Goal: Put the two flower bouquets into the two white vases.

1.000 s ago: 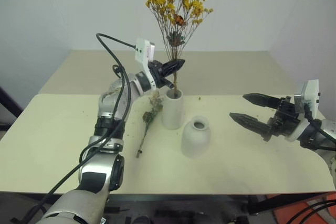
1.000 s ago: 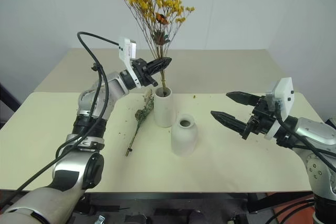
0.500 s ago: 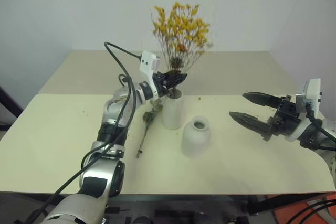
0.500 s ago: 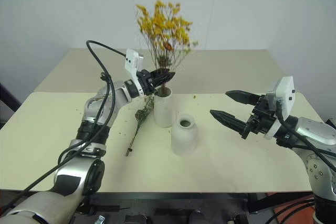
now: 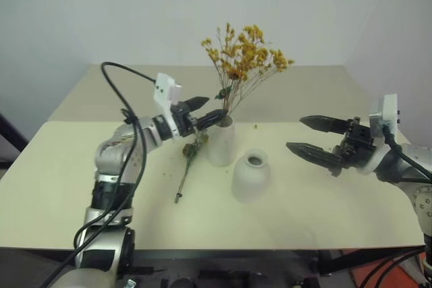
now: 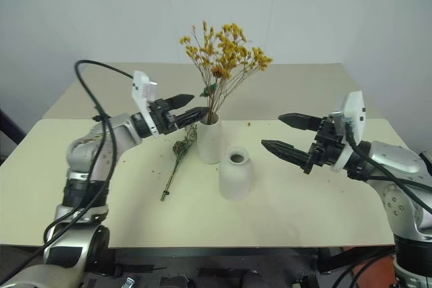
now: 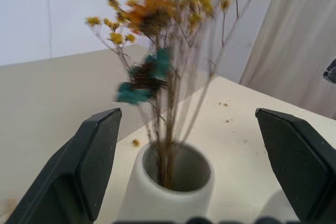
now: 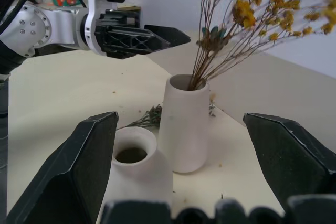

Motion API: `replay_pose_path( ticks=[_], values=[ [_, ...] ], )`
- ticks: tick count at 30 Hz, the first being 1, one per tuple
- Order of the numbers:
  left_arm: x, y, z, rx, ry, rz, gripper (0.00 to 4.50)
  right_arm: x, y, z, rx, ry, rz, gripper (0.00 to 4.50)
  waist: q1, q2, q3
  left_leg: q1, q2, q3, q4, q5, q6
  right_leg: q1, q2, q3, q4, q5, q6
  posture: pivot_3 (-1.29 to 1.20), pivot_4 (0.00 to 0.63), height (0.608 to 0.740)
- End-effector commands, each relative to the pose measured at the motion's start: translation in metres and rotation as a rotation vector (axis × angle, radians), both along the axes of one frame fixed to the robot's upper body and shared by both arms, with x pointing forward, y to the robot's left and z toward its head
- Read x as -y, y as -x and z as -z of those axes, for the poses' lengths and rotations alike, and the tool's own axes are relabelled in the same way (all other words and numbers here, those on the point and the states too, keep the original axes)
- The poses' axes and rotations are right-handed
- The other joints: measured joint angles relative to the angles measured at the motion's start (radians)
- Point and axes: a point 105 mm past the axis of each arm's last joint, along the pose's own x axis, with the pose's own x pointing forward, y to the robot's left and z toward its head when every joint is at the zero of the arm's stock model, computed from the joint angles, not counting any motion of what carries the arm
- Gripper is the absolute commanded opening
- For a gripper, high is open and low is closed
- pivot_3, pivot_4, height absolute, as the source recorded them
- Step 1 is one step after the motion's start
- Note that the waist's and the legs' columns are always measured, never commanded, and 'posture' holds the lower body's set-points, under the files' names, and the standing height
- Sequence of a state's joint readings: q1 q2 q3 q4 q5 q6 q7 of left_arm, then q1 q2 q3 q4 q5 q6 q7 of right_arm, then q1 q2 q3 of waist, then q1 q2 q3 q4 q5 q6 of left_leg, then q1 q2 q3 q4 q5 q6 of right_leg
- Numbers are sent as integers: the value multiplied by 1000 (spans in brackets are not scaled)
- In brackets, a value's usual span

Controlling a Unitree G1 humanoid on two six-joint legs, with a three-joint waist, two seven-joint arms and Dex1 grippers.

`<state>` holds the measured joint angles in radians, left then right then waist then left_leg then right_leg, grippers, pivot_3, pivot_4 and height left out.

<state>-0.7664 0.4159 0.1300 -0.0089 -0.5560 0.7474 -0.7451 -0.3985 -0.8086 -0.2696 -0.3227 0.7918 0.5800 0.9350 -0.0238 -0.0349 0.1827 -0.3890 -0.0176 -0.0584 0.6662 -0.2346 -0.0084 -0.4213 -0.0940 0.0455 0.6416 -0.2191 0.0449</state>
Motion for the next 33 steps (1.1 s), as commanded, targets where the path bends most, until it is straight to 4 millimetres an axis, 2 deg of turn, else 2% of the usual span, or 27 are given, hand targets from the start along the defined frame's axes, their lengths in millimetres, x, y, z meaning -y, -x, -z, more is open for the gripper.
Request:
replay_pose_path(
  ticks=[1, 7, 11, 13, 18, 22, 27, 30, 33],
  values=[
    [-19, 17, -6, -74, -44, -12, 4478, -9, 3, -9, 47, 14, -74, 4500, 0, 0, 0, 0, 0, 0, 0, 0, 0, 0, 0, 0, 0, 0, 0, 0, 150, 740],
    [-43, 37, 13, -283, -233, -78, 4478, -20, 0, -7, 37, 26, -154, 4500, -5, 0, 0, 0, 0, 0, 0, 0, 0, 0, 0, -1, -1, 0, 0, 0, 150, 740],
    [-63, 43, 42, -535, -444, -221, 4478, -26, -4, -7, 38, 35, -193, 4500, -6, 0, 0, 0, 0, -1, 0, 0, 0, 0, 1, -1, 0, 0, 0, 0, 150, 740],
    [-66, 46, 54, -611, -500, -238, 4478, -27, -5, -7, 38, 36, -197, 4500, -6, 0, 0, 1, 0, -1, 0, 0, 0, 0, 0, -1, 0, 0, 0, 0, 150, 740],
    [-61, 36, 91, -739, -554, -288, 4478, -27, -7, -7, 40, 43, -209, 4500, -3, 0, 0, 0, 0, -1, 0, 0, 0, 0, 0, -1, 0, 0, 0, 0, 150, 740],
    [-54, 23, 111, -809, -568, -351, 4478, -27, -6, -8, 42, 58, -218, 4500, 4, 0, 0, 0, 0, -1, 0, 0, 0, 0, 0, -1, 0, 0, 0, 0, 150, 740],
    [-42, 16, 125, -867, -558, -365, 4478, -26, -6, -10, 47, 73, -216, 4500, 7, 1, 0, 0, 0, -1, 0, 0, 0, 0, 0, -1, 1, 0, 0, 0, 150, 740],
    [-39, 15, 132, -884, -557, -381, 3912, -25, -5, -12, 51, 75, -213, 4500, 8, 2, -1, 2, -1, -1, 0, 0, 0, 2, 0, 0, 1, 0, 0, 0, 150, 740],
    [-41, 15, 136, -892, -566, -394, 3044, -24, -5, -13, 54, 77, -207, 4500, 11, 2, -1, 4, -1, -1, 0, 0, 0, 3, 0, -1, 1, 0, 0, 0, 150, 740]
  ],
)
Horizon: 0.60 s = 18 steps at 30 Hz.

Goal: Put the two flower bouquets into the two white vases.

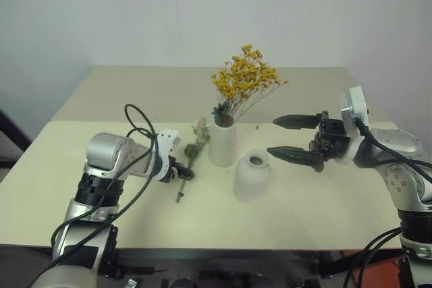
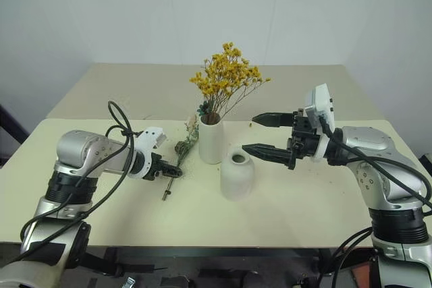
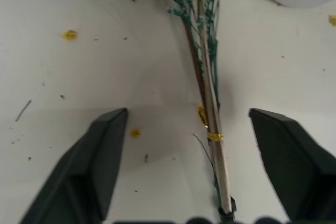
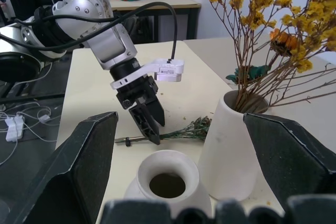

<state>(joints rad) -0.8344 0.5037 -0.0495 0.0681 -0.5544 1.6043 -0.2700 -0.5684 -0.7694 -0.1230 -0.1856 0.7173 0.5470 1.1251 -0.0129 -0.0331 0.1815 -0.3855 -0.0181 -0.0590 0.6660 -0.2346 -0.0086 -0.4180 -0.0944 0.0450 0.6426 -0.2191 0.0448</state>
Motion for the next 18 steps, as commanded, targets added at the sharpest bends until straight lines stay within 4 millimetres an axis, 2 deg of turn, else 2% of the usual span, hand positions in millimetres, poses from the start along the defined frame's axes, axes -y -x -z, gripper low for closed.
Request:
replay_pose_path(
  ticks=[1, 5, 9, 11, 14, 15, 16, 17, 18],
  values=[
    [-2, 4, 14, -51, -11, -13, 2682, 3, 5, -14, 68, 9, 5, 4500, 0, 0, 0, 0, 0, 0, 0, 0, 0, 0, 0, 0, 0, 0, 0, 0, 150, 740],
    [-3, 2, 12, -41, -17, -24, 1452, 4, 5, -14, 67, 8, 10, 4500, 0, 0, 0, 0, 0, 0, 0, 0, 0, 0, 0, 0, 0, 0, 0, 0, 150, 740],
    [-9, -6, 2, 21, -3, -61, 115, 5, 5, -13, 64, 6, 13, 4500, -1, 0, 0, -1, 0, 0, 0, 0, 0, -1, 0, 0, 0, 0, 0, 0, 150, 740],
    [-13, -13, -7, 84, 23, -95, 36, 6, 4, -12, 60, 10, 16, 4500, -1, 0, 0, -1, 0, 0, 0, 0, 0, -1, 0, 0, 0, 0, 0, 0, 150, 740],
    [-28, -29, -38, 264, 85, -192, 36, 10, 4, -9, 47, 22, 30, 4500, -1, -1, 0, -3, 0, 0, 0, 0, 0, -3, 0, 0, 0, 0, 0, 0, 150, 740],
    [-30, -34, -67, 385, 207, -218, 36, 13, 5, -8, 40, 27, 34, 4500, -1, -1, 0, -4, 0, 0, 0, 0, 0, -4, 0, 0, 0, 0, 0, 0, 150, 740],
    [-32, -36, -86, 467, 296, -236, 36, 14, 5, -7, 36, 29, 36, 4500, -1, -1, 1, -4, 0, 0, 0, 0, 0, -4, 0, 0, -1, 0, 0, 0, 150, 740],
    [-32, -34, -121, 606, 447, -222, 36, 16, 6, -6, 31, 38, 43, 4500, -2, -1, 1, -5, 0, 0, 0, 0, 0, -5, -1, 0, -1, 0, 0, 0, 150, 740],
    [-31, -28, -147, 703, 567, -190, 36, 18, 6, -5, 27, 46, 47, 4500, -2, -2, 1, -6, 0, 0, 0, 0, 0, -5, -1, 0, -1, 0, -1, 0, 150, 740]
  ],
)
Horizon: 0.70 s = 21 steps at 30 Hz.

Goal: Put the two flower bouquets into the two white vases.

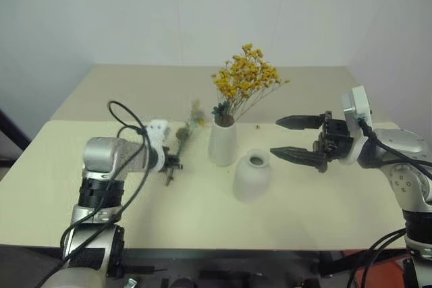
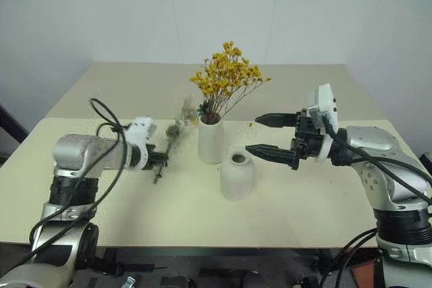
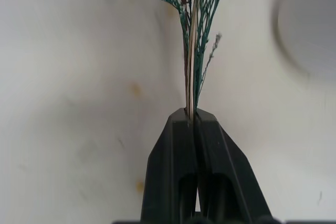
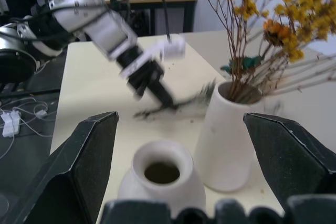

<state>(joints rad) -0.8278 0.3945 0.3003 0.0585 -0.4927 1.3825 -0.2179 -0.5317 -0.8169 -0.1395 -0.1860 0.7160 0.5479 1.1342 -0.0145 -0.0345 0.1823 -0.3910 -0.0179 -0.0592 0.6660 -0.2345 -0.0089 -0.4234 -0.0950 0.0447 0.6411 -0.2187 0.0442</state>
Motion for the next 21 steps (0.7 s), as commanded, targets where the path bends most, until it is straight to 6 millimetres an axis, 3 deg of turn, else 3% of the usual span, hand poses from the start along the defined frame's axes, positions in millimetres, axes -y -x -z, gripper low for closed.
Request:
replay_pose_path(
  ticks=[1, 4, 7, 12, 17, 21],
  values=[
    [-5, 10, -108, 471, 293, 41, 36, 7, 4, -9, 44, 15, 13, 4500, 0, -1, 0, -1, 0, 0, 0, 0, 0, -1, 0, 0, 0, 0, 0, 0, 150, 740],
    [19, 48, -147, 604, 412, 358, 36, 11, 4, -6, 33, 47, 18, 4500, -1, 0, 0, -1, 0, 0, 0, 0, -1, 0, -1, 0, -1, 0, 0, 0, 150, 740],
    [43, 76, -159, 669, 456, 570, 36, 14, 4, -2, 25, 69, 22, 4500, -1, 0, 0, 0, 0, 1, 0, -1, -1, 1, -1, 0, -1, 0, 1, 0, 150, 740],
    [63, 91, -157, 654, 561, 727, 36, 17, 9, 5, -1, 128, -3, 4500, 0, -1, 0, 2, 0, 1, 1, 0, -1, 3, 0, 0, 0, 0, 1, 0, 150, 740],
    [99, 107, -144, 667, 576, 865, 36, 18, 9, 8, -2, 148, -1, 4500, -6, -1, 0, 2, 0, 1, 1, -1, -1, 3, 0, 0, 0, 0, 1, 0, 150, 740],
    [121, 102, -126, 653, 532, 890, 36, 18, 8, 11, -3, 164, -3, 4500, -5, -1, 0, 2, 0, 1, 1, 0, -1, 3, 0, 1, 0, 0, 1, 0, 150, 740]
  ],
)
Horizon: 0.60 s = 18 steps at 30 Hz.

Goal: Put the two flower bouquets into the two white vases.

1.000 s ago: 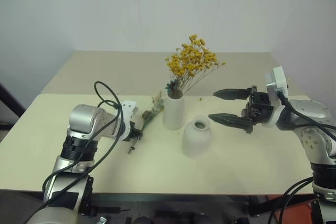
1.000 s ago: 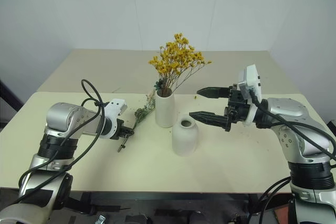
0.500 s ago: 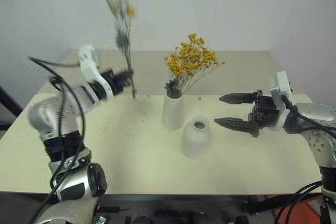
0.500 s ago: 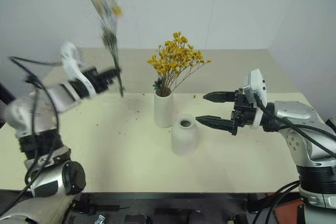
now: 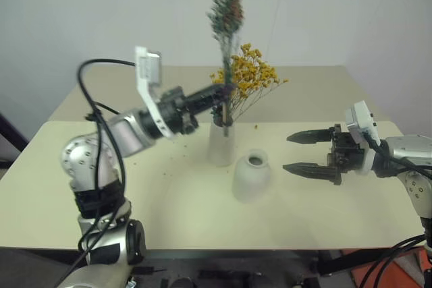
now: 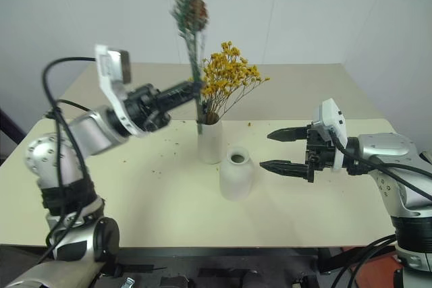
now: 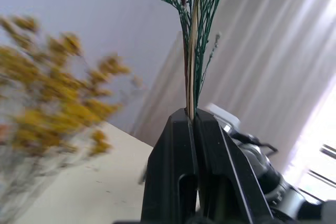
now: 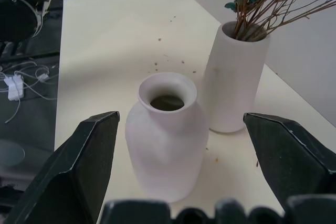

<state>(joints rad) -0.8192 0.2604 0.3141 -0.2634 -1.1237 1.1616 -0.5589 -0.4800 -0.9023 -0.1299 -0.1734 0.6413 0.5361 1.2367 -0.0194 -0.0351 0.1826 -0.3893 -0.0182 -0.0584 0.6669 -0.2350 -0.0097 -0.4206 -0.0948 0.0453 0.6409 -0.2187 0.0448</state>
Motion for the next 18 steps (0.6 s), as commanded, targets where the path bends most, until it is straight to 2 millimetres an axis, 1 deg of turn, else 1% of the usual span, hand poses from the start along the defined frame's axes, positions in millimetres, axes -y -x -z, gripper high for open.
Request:
replay_pose_path(
  ticks=[1, 7, 10, 13, 18],
  values=[
    [15, -1, 3, 95, -29, -26, 36, 1, 2, -7, 46, 14, -12, 4500, 1, 0, 0, 0, 0, 0, 0, 0, 0, 0, 0, 0, 0, 0, 0, 0, 150, 740],
    [30, -15, 22, 113, -38, -76, 36, 0, 3, -9, 50, 8, -13, 4500, 2, 0, 0, 0, 0, 0, 0, 0, 0, 1, 0, 0, -1, 0, 0, 0, 150, 740],
    [37, -21, 34, 116, -49, -113, 36, 1, 3, -10, 52, 5, -10, 4500, 3, 0, 0, 0, 0, 0, 0, 0, 0, 1, 0, 0, -1, 0, 0, 0, 150, 740],
    [42, -23, 42, 108, -44, -121, 36, 1, 3, -11, 55, 2, -8, 4500, 4, 0, 0, 0, 0, 0, 0, 0, 0, 1, 0, 0, -1, 0, 0, 0, 150, 740],
    [50, -22, 47, 99, -38, -112, 36, 1, 5, -11, 57, -5, -4, 4500, 5, 0, 0, 0, 0, 0, 0, 0, 0, 1, 0, 0, -1, 0, 0, 0, 150, 740]
  ],
)
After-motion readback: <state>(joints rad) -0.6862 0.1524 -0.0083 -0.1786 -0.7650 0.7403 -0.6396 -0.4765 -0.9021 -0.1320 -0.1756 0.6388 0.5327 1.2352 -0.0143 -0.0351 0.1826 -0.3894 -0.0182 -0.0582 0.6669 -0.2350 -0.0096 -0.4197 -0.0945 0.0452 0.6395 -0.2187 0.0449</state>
